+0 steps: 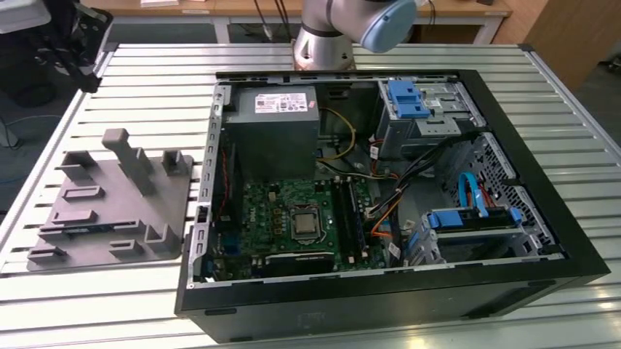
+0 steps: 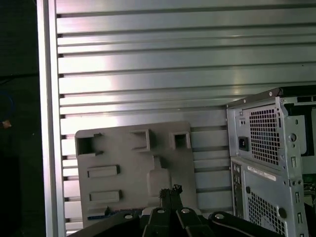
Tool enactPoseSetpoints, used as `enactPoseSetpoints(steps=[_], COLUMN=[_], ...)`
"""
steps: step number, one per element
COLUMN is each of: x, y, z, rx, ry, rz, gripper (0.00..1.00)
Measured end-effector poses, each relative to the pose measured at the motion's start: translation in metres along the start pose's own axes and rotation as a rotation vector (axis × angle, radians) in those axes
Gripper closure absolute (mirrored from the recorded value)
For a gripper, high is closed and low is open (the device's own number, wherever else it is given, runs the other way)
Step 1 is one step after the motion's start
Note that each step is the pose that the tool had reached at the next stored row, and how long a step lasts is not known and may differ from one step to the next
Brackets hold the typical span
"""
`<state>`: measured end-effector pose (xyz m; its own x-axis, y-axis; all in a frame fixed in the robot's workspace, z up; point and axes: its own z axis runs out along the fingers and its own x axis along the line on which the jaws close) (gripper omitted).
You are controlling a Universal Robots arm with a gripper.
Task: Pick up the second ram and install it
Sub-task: 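Reach for the second ram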
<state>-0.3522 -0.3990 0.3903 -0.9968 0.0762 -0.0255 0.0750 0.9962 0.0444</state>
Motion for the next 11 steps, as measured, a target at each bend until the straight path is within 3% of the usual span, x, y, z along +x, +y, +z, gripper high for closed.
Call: enactPoseSetpoints(steps=[11], x=[0.0397], y=[-0.0031], z=[0.0004], rx=[-0.0001], ry=[-0.0001], rz=[0.000], gripper=[0.90])
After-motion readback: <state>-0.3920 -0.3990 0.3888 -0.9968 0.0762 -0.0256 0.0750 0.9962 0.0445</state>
